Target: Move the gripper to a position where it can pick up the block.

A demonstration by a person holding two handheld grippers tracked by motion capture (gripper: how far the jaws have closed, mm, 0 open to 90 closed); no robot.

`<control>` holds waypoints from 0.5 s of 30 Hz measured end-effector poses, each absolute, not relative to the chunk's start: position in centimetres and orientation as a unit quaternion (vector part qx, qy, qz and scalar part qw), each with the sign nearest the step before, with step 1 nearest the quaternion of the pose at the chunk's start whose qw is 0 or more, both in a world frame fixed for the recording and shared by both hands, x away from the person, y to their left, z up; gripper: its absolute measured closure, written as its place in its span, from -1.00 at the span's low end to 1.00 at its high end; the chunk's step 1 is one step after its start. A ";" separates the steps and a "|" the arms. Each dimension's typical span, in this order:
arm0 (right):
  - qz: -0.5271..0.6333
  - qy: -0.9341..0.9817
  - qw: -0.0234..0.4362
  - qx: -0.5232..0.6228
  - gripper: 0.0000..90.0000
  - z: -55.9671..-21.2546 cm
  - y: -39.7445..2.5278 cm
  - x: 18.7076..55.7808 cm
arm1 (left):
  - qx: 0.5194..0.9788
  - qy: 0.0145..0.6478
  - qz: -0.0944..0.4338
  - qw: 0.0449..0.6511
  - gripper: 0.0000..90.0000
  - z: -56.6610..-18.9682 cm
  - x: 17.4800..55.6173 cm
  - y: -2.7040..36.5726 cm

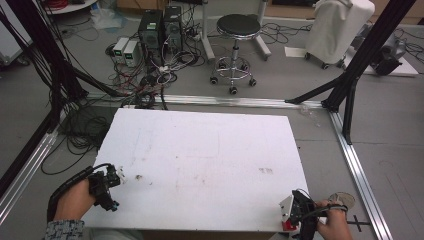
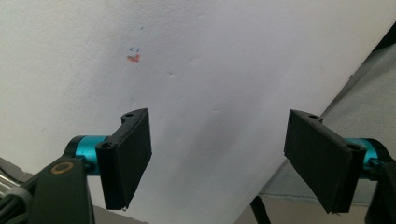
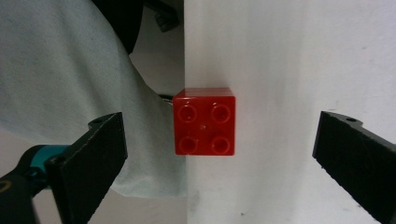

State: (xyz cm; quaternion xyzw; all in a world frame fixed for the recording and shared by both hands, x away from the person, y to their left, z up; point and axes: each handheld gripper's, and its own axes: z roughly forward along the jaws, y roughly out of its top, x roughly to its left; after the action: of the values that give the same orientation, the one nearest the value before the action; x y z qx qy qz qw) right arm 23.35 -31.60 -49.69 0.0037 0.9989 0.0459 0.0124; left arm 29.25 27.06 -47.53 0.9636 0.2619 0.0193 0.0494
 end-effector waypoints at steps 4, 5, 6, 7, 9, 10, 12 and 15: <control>0.038 0.999 0.009 -0.001 -0.95 -50.5 -31.5 23.2 | 0.964 0.261 0.021 0.050 -0.48 -47.5 29.2 27.0; 0.038 0.999 0.009 -0.001 -0.95 -50.5 -31.5 23.2 | 0.964 0.261 0.020 0.049 -0.48 -47.5 29.2 27.0; 0.039 0.999 0.007 0.000 -0.95 -50.9 -31.5 23.2 | 0.964 0.259 0.020 0.049 -0.48 -47.5 29.2 27.0; 0.039 0.999 0.007 0.000 -0.95 -50.9 -31.5 23.2 | 0.964 0.259 0.020 0.049 -0.48 -47.5 29.2 27.0; 0.038 0.999 0.006 0.002 -0.95 -51.2 -31.5 23.2 | 0.963 0.262 0.020 0.050 -0.48 -47.5 29.2 27.0; 0.038 0.999 0.008 0.003 -0.95 -51.5 -31.5 23.2 | 0.963 0.263 0.020 0.051 -0.48 -47.5 29.2 27.0; 0.039 0.999 0.009 0.006 -0.95 -51.7 -31.5 23.3 | 0.964 0.262 0.018 0.051 -0.48 -47.5 29.2 27.0; 0.037 0.999 0.010 0.005 -0.95 -51.9 -31.4 23.3 | 0.964 0.262 0.020 0.051 -0.48 -47.5 29.2 27.0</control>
State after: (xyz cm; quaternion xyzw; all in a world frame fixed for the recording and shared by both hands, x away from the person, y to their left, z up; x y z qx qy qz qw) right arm 23.33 -31.43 -51.90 0.0053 0.9992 0.0372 0.0100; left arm 29.24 26.99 -47.53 0.9635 0.2619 0.0198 0.0512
